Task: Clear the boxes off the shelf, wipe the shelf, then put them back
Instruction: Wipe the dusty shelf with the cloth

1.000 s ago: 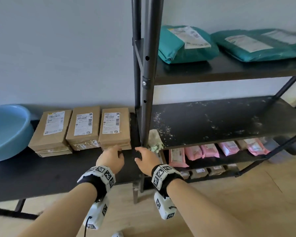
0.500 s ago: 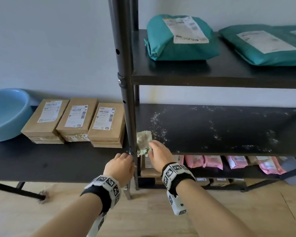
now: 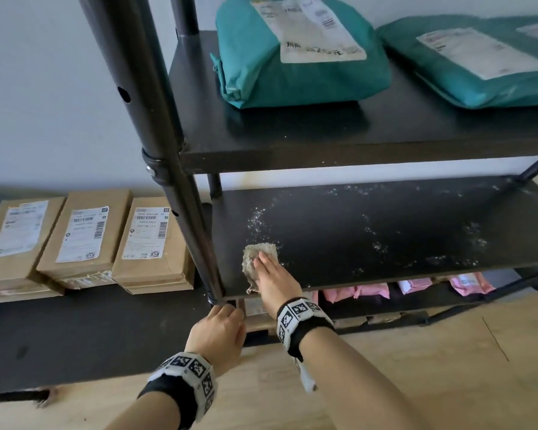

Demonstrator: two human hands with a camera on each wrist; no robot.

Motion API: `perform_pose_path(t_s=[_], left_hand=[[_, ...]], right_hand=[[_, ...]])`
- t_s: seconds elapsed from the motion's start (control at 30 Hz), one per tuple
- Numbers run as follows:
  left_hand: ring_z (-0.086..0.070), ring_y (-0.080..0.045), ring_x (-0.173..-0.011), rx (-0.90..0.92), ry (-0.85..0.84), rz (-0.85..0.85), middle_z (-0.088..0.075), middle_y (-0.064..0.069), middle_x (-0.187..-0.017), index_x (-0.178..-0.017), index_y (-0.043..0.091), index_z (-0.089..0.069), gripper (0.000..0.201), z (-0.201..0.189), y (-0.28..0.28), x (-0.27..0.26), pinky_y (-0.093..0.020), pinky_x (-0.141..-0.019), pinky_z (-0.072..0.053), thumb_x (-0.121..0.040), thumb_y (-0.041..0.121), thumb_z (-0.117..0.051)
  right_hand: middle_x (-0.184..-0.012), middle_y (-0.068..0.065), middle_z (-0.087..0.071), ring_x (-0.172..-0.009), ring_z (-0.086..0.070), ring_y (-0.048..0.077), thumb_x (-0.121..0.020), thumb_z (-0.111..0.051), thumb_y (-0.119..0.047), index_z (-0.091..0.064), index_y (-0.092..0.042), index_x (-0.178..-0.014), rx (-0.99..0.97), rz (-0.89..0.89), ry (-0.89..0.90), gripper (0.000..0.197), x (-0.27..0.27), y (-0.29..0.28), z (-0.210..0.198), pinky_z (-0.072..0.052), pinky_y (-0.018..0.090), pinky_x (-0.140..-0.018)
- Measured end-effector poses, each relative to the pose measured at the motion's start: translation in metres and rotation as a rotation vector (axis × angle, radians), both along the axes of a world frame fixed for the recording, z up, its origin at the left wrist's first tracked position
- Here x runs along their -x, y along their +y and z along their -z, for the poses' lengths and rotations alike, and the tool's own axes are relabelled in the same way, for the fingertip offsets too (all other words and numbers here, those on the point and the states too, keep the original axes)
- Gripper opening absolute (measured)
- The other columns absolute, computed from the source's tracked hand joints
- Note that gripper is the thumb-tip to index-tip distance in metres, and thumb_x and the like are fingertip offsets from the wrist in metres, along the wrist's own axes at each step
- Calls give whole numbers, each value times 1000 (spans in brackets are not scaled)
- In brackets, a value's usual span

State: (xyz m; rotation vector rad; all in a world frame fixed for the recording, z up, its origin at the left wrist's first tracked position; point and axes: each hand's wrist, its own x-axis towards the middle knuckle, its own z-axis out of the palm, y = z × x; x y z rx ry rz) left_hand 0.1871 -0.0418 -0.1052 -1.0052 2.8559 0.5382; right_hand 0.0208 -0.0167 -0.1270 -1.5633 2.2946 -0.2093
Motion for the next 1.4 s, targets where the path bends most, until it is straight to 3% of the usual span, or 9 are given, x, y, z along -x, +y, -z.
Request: perform_pose_path(t_s=[0.17, 0.33, 0.43, 0.63, 0.77, 0.87, 0.97, 1.07, 1.4], left_hand=[[-55, -18, -107, 1, -2, 27, -59, 6, -111, -107, 21, -60, 26, -19, 0, 22, -32, -79, -50, -95, 32, -39], [-47, -15, -116, -44, -44, -56, -52, 4, -122, -116, 21, -50, 27, -22, -5, 40, -30, -88, -47, -96, 29, -34], [-45, -15, -122, -49, -51, -100, -47, 4, -132, -132, 18, -42, 38, -19, -6, 41, -27, -96, -43, -95, 26, -38], [-49, -15, -118, -36, -70, -188, -55, 5, -122, -115, 21, -53, 26, -21, -2, 34, -29, -91, -48, -96, 28, -36], [-50, -18, -113, -27, -69, -211, -56, 2, -117, -109, 18, -52, 22, -26, 3, 43, -33, -87, -49, -96, 27, -37], [-51, -18, -112, 2, -47, -213, -56, 2, -116, -109, 18, -51, 22, -28, 7, 51, -32, -84, -48, -96, 26, -36], [-51, -17, -113, 20, -18, -229, -57, 2, -116, -112, 17, -51, 23, -28, 8, 56, -31, -82, -48, -96, 24, -36], [-51, -17, -114, 14, 7, -275, -57, 3, -116, -113, 17, -52, 23, -25, 10, 55, -31, -83, -46, -95, 24, -39], [-49, -20, -114, -32, -58, -371, -53, 1, -118, -111, 15, -50, 21, -17, 11, 56, -33, -84, -49, -96, 23, -39]], right_hand=[[-162, 1, 3, -150, 1, 15, -89, -57, -6, -7, -12, -152, -62, 97, -69, 81, 26, 38, -7, -9, 30, -122], [-162, 4, 3, -149, 9, 15, -96, -35, -8, -5, -9, -152, -31, -113, 18, 64, -8, 33, 0, 9, 27, -119], [-162, 5, 1, -148, 12, 14, -99, -29, -15, -5, -8, -152, -43, -266, 46, 59, -18, 10, 8, 5, 31, -122], [-161, -1, 10, -149, 6, 14, -91, -44, -1, -1, -17, -153, -84, -23, -67, 77, 52, 14, -10, -7, 31, -122], [-160, 1, 14, -149, 9, 17, -93, -49, -12, 5, -12, -152, -152, 130, -4, 80, 84, 50, -16, -3, 31, -122], [-160, 1, 12, -149, 8, 19, -95, -49, -15, 6, -12, -152, -96, 84, 0, 79, 57, 60, -17, 5, 30, -118], [-162, 5, 5, -150, 4, 20, -94, -37, -3, -1, -10, -152, -42, -165, -27, 69, 19, 37, -9, 8, 28, -117], [-161, 10, 2, -150, 3, 21, -94, -42, -10, -5, -4, -152, -85, -325, -8, 69, 11, -3, 0, 4, 30, -122], [-160, 4, 17, -149, 10, 19, -94, -43, -6, 6, -12, -152, -297, 11, -42, 76, 130, 7, -25, -7, 34, -122]])
